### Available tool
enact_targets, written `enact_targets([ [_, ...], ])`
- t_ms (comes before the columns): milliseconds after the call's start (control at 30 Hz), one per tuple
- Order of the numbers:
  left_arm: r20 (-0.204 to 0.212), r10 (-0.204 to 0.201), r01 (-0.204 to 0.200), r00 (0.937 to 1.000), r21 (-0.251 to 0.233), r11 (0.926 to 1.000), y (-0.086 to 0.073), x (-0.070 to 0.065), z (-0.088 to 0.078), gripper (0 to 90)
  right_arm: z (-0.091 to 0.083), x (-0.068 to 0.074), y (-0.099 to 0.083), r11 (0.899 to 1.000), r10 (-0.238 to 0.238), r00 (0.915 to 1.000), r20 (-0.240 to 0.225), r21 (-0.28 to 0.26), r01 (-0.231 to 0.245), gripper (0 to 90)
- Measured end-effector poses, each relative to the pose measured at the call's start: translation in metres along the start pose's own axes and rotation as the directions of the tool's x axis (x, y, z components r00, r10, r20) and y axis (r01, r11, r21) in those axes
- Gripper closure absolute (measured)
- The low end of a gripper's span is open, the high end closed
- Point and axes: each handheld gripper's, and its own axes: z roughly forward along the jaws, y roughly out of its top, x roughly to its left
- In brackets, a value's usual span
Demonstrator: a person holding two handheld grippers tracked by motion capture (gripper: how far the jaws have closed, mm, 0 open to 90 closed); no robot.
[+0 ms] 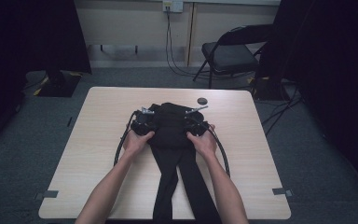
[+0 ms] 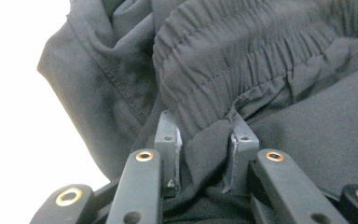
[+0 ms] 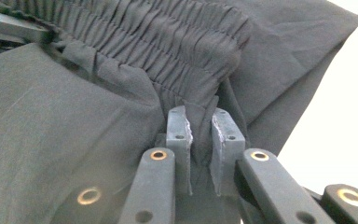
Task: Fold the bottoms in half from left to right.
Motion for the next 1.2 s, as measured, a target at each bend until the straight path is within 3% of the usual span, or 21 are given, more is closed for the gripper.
enact_targets([
  [67,0.032,-0.050,0.050,0.9983,-0.009,0.9987,0.001,0.005,0.001,71.0,0.003,0.001,0.005,1.000,-0.012,0.9996,0.028,0.005,0.012,78.4],
  [133,0.069,-0.045,0.045,0.9966,-0.009,0.9989,0.000,0.010,-0.005,67.9,0.003,-0.001,0.007,1.000,-0.011,0.9998,0.018,0.005,0.011,75.4],
  [200,0.073,-0.052,0.055,0.9960,-0.040,0.9977,-0.001,0.013,-0.016,60.1,-0.004,-0.004,0.007,1.000,-0.003,1.0000,0.005,-0.022,0.003,60.4],
  [267,0.081,-0.032,0.037,0.9962,-0.069,0.9969,-0.002,0.016,-0.031,54.7,-0.018,-0.009,0.008,0.998,0.008,0.9999,-0.012,-0.068,-0.009,49.4],
  [333,0.084,-0.026,0.033,0.9961,-0.087,0.9957,-0.002,0.014,-0.047,50.4,-0.034,-0.009,0.005,0.991,0.014,0.9994,-0.031,-0.132,-0.018,46.4],
  [367,0.098,0.003,0.007,0.9952,-0.098,0.9952,-0.003,0.010,-0.057,46.9,-0.046,-0.007,0.001,0.986,0.017,0.9984,-0.054,-0.166,-0.026,46.2],
  [433,0.096,0.057,-0.044,0.9938,-0.125,0.9912,-0.006,0.001,-0.074,46.3,-0.062,0.000,-0.009,0.981,-0.026,0.9976,-0.063,-0.192,0.014,46.7],
  [500,0.126,0.060,-0.041,0.9902,-0.147,0.9883,-0.013,-0.007,-0.093,46.4,-0.078,0.008,-0.024,0.979,-0.043,0.9957,-0.082,-0.202,0.026,47.2],
  [567,0.140,0.103,-0.080,0.9847,-0.165,0.9831,-0.021,-0.017,-0.110,47.8,-0.093,0.018,-0.042,0.978,-0.074,0.9902,-0.118,-0.202,0.049,49.9],
  [633,0.198,0.124,-0.095,0.9724,-0.150,0.9842,-0.031,-0.030,-0.123,53.8,-0.105,0.025,-0.058,0.979,-0.093,0.9841,-0.151,-0.194,0.063,58.9],
  [667,0.262,0.134,-0.101,0.9557,-0.136,0.9855,-0.039,-0.040,-0.129,59.5,-0.111,0.029,-0.066,0.978,-0.109,0.9804,-0.164,-0.193,0.077,61.4],
  [700,0.292,0.136,-0.104,0.9466,-0.122,0.9870,-0.044,-0.047,-0.133,65.7,-0.119,0.035,-0.078,0.979,-0.112,0.9786,-0.173,-0.186,0.079,67.1],
  [733,0.342,0.152,-0.124,0.9272,-0.101,0.9871,-0.054,-0.060,-0.139,70.7,-0.124,0.038,-0.085,0.979,-0.116,0.9741,-0.194,-0.186,0.080,70.9],
  [800,0.405,0.182,-0.161,0.8959,-0.087,0.9832,-0.072,-0.082,-0.145,76.4,-0.135,0.048,-0.106,0.981,-0.134,0.9648,-0.227,-0.171,0.096,75.5],
  [867,0.442,0.181,-0.171,0.8785,-0.064,0.9832,-0.087,-0.097,-0.145,74.8,-0.141,0.060,-0.129,0.983,-0.149,0.9557,-0.254,-0.146,0.114,77.0],
  [1000,0.492,0.154,-0.179,0.8571,0.004,0.9838,-0.107,-0.119,-0.138,61.1,-0.140,0.079,-0.158,0.986,-0.164,0.9544,-0.249,-0.081,0.149,70.8],
  [1067,0.490,0.178,-0.212,0.8535,0.015,0.9771,-0.111,-0.127,-0.133,50.8,-0.139,0.084,-0.166,0.986,-0.165,0.9551,-0.246,-0.068,0.153,66.5],
  [1100,0.465,0.192,-0.235,0.8641,0.037,0.9712,-0.113,-0.130,-0.130,46.3,-0.137,0.086,-0.169,0.983,-0.185,0.9519,-0.244,-0.062,0.175,63.3],
  [1133,0.457,0.188,-0.238,0.8691,0.053,0.9699,-0.115,-0.131,-0.126,42.6,-0.135,0.087,-0.171,0.983,-0.181,0.9530,-0.243,-0.059,0.172,59.7],
  [1167,0.477,0.186,-0.244,0.8594,0.063,0.9677,-0.116,-0.132,-0.122,38.9,-0.133,0.088,-0.173,0.984,-0.180,0.9519,-0.248,-0.058,0.171,56.0],
  [1200,0.462,0.193,-0.254,0.8653,0.071,0.9647,-0.117,-0.133,-0.121,39.4,-0.131,0.091,-0.173,0.981,-0.196,0.9509,-0.240,-0.047,0.190,53.4],
])
